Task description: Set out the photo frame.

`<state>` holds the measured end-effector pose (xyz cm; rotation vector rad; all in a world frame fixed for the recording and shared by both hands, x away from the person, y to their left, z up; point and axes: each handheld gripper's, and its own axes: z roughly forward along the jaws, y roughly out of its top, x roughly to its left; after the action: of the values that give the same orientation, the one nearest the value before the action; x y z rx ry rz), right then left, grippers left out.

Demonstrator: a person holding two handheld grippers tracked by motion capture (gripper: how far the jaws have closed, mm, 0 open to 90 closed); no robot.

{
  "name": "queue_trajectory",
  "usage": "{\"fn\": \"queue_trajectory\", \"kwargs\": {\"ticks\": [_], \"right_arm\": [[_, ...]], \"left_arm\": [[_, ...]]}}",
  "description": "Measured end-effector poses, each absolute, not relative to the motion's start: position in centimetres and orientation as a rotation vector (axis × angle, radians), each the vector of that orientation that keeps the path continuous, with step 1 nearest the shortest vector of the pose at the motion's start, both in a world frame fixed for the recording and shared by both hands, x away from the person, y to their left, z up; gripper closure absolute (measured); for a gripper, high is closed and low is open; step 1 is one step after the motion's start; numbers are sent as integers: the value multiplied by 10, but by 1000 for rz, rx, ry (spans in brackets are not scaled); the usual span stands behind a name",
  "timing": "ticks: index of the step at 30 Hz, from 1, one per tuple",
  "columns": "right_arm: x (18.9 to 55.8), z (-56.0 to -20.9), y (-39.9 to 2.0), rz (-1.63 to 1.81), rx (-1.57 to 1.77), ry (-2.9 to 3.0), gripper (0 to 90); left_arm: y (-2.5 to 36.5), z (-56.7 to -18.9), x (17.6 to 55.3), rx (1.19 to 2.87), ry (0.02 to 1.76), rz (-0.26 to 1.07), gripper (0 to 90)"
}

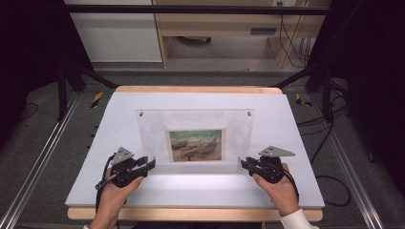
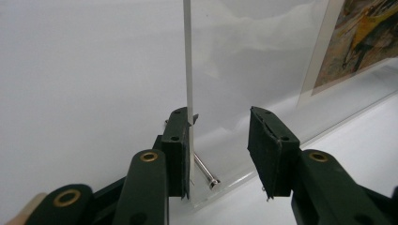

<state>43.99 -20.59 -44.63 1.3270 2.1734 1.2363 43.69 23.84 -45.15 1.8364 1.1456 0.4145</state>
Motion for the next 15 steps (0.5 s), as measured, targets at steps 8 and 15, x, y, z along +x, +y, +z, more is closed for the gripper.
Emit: {"fn": "queue_trajectory", "kwargs": {"ticks": [8,15], "right_arm": [[438,-448,-206,1228,1309,2182,703],[436,-448,-206,1214,1300,2194,699]], "left_arm": [[238,-452,435,1853,1135,418,593],[238,-453,433,1861,1131,423,592]]}}
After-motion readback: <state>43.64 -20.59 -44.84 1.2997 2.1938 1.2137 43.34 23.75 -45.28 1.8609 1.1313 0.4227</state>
